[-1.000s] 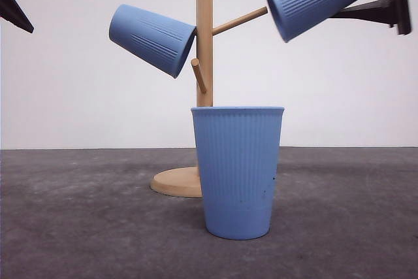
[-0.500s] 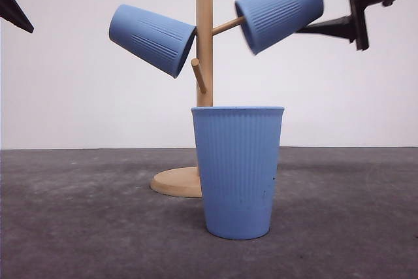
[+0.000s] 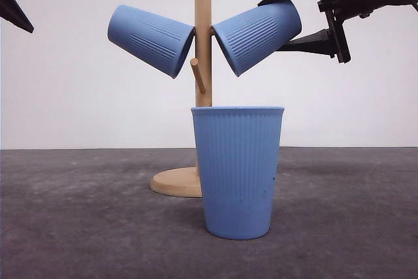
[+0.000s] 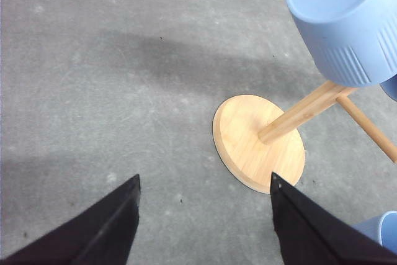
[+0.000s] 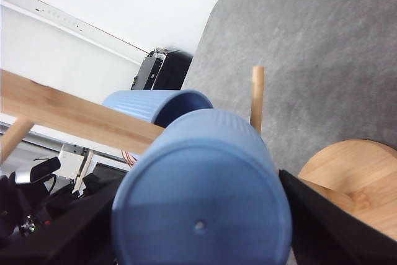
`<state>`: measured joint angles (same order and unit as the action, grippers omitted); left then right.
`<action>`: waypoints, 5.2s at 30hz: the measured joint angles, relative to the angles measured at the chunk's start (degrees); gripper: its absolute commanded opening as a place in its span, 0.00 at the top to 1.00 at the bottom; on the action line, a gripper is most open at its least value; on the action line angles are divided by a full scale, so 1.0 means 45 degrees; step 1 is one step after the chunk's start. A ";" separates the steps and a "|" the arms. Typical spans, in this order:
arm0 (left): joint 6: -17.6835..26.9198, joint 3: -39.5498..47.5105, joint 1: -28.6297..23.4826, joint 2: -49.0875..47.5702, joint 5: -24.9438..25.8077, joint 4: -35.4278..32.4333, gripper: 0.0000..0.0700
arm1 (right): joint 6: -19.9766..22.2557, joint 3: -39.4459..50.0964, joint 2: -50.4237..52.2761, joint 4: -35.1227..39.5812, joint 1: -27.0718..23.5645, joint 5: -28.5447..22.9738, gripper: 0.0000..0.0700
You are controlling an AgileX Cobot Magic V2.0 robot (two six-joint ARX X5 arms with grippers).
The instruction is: Place three cups
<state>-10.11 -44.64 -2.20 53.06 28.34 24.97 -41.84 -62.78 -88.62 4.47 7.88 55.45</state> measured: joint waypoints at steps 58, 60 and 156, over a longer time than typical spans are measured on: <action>0.0000 0.0000 0.0000 0.0000 0.0000 0.0005 0.46 | 0.4342 0.2447 0.4323 -0.8387 0.5151 -0.8472 0.31; 0.0000 0.0000 0.0000 0.0000 0.0000 0.0003 0.46 | 0.4039 0.2744 0.4278 -0.8021 0.5224 -0.8469 0.32; 0.0905 0.0000 0.8160 0.3240 0.8459 0.0642 0.56 | 0.3579 0.2914 0.5367 -0.7368 0.2775 0.1242 0.58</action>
<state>-6.04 -44.64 34.52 67.64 66.40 27.86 -25.73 -49.67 -64.47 -28.69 20.37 61.04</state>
